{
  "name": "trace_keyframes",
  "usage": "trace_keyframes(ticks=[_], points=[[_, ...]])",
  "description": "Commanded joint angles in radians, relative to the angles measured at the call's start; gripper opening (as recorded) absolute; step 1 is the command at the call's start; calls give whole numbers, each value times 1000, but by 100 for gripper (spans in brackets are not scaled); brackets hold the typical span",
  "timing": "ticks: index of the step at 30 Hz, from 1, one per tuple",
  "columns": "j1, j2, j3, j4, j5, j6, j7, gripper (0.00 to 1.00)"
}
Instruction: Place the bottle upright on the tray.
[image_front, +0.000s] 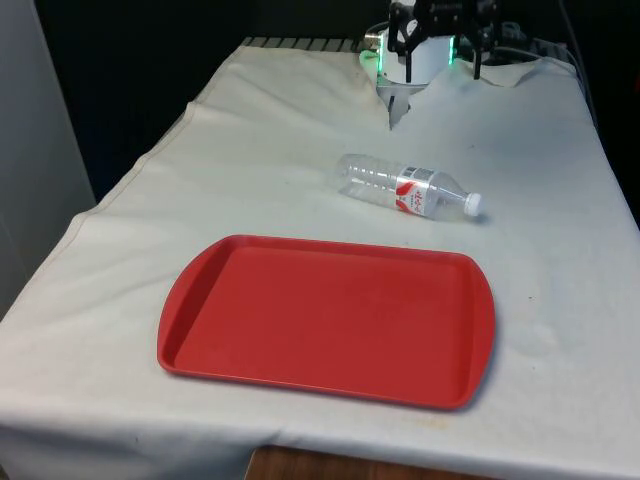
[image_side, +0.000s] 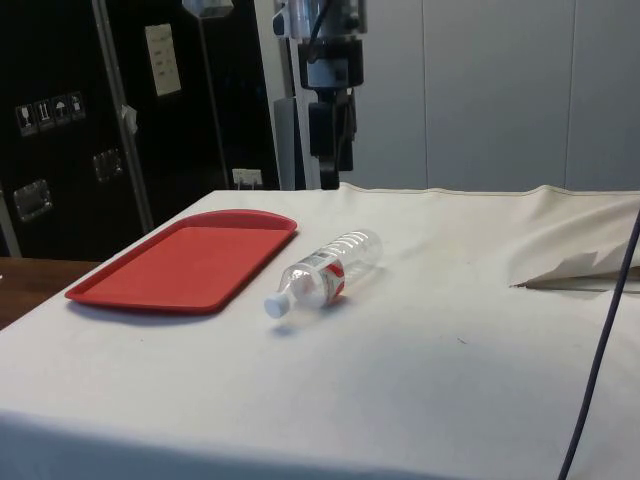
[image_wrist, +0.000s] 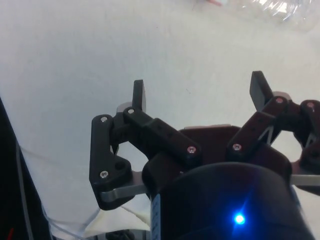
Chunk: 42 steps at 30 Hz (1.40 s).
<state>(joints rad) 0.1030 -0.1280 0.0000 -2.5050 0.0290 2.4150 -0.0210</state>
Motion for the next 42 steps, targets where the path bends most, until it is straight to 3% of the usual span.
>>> trace_keyframes(ticks=[1,11,21,42], points=[[0,-4,0,-3,0,2,-1,100],[2,9,16,10,-11,-3,7,100],[1,29,19,32,-21,-3,-19,100],[-2,113,6,85,-43,-1,-160,100]])
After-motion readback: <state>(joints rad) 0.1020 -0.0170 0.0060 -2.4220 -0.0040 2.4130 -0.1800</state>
